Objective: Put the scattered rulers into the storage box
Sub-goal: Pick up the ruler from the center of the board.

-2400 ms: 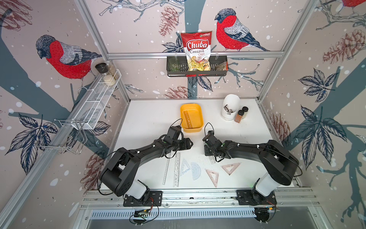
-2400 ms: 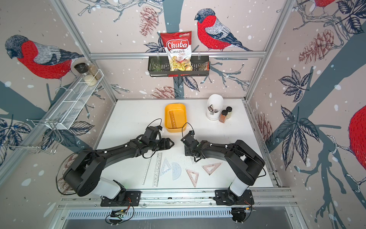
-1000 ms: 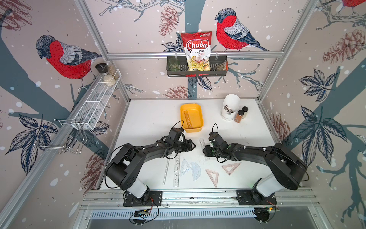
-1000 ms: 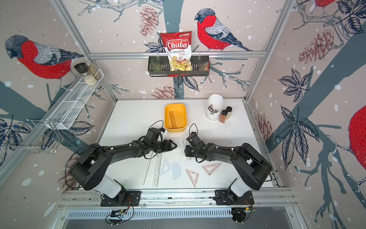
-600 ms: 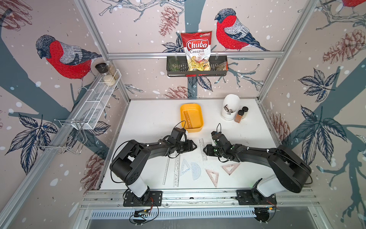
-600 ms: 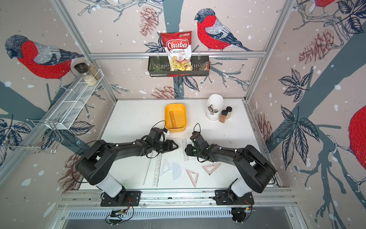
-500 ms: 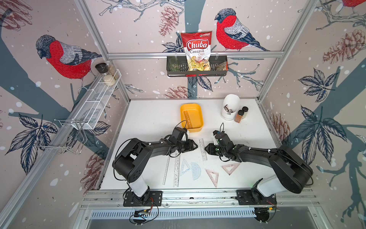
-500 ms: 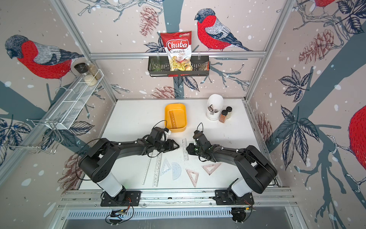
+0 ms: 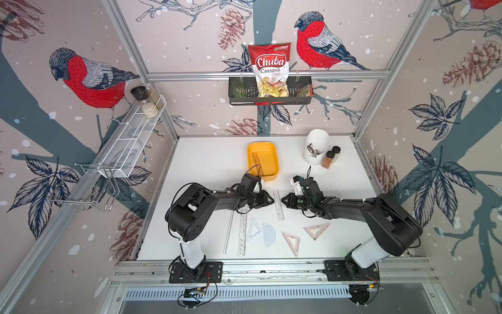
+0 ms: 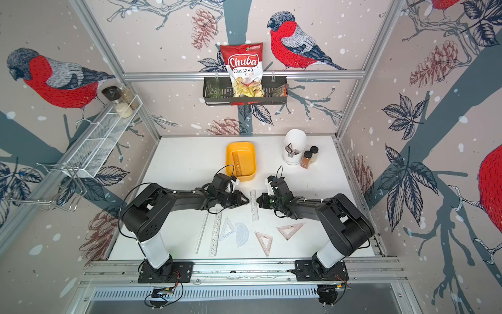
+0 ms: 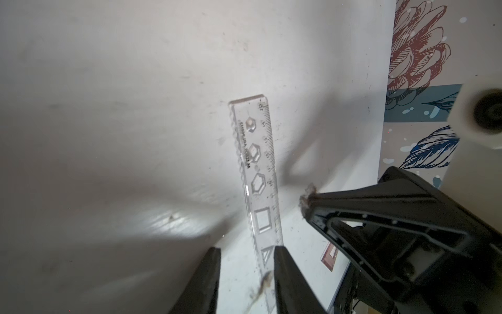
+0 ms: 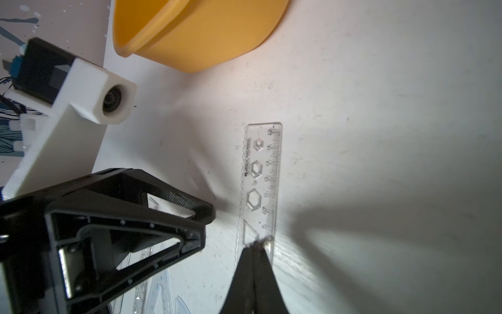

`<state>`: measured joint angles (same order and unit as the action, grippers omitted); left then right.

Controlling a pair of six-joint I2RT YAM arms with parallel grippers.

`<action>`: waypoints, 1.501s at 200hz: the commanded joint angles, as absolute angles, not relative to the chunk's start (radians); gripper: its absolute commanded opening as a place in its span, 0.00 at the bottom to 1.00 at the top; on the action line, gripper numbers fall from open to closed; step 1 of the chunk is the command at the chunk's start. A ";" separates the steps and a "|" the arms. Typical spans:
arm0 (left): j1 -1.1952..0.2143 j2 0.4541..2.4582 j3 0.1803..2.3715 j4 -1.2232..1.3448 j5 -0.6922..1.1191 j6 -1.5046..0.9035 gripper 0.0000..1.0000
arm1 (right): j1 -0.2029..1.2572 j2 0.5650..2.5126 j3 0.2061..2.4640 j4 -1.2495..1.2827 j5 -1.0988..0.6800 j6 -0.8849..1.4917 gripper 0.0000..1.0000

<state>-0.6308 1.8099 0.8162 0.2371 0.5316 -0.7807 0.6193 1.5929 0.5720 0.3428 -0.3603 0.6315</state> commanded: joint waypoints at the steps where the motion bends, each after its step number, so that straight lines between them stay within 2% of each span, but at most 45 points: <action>1: -0.638 1.828 0.829 0.250 0.534 -0.785 0.40 | 0.618 1.613 0.577 0.394 -0.394 0.618 0.07; 128: -0.640 1.891 0.829 0.244 0.516 -0.781 0.46 | 0.610 1.696 0.568 0.416 -0.392 0.603 0.05; 208: -0.660 1.922 0.841 0.285 0.528 -0.796 0.42 | 0.610 1.730 0.576 0.423 -0.400 0.606 0.05; 254: -0.679 1.944 0.814 0.341 0.550 -0.818 0.31 | 0.624 1.766 0.558 0.457 -0.399 0.623 0.04; 300: -0.681 1.916 0.804 0.321 0.539 -0.815 0.09 | 0.622 1.722 0.538 0.455 -0.395 0.622 0.05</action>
<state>-0.6678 1.9263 0.8169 0.4622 0.5476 -0.8238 0.6170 1.7477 0.5476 0.5755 -0.4061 0.6273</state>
